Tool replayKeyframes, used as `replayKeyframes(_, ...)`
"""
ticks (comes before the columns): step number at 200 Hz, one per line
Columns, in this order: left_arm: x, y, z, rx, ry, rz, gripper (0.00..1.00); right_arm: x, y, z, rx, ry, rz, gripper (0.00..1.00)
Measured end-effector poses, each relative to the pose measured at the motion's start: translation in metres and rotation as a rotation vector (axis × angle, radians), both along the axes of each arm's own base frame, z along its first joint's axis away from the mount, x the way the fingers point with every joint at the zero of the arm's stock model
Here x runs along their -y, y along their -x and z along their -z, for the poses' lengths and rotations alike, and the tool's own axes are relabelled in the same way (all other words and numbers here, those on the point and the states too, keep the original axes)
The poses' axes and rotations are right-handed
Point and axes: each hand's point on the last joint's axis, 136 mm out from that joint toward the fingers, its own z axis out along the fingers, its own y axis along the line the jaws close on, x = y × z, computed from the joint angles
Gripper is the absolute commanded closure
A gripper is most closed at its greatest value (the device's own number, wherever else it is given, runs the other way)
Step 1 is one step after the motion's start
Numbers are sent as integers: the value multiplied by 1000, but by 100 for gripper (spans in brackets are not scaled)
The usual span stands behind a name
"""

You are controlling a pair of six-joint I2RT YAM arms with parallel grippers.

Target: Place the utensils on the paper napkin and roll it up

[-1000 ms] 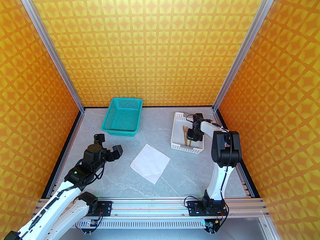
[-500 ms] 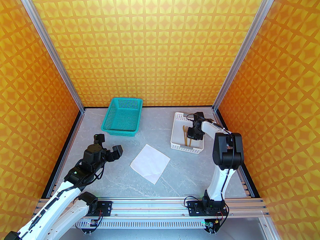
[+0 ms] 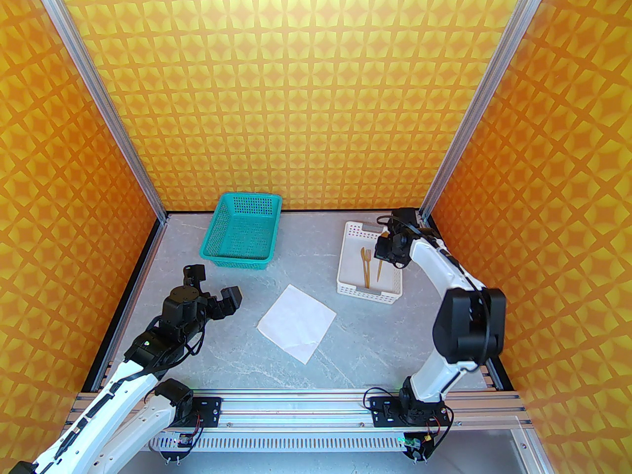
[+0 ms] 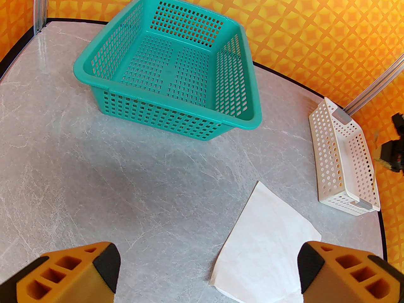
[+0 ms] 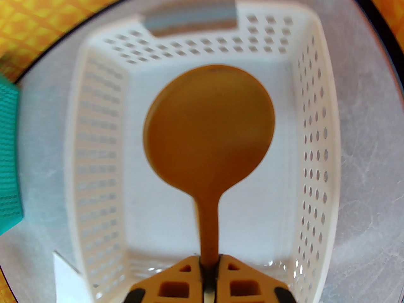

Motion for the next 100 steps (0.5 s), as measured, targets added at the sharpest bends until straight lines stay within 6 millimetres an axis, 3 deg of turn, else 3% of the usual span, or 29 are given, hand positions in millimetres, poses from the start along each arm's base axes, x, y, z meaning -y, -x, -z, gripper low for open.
replayKeyframes(45,0,1,-1,5,3,0,2,-42,19,-34,63,-27,-75,91)
replayKeyframes(100,1,3,2,1,7,9,2,-106,56,-46,78,-95,-176,91)
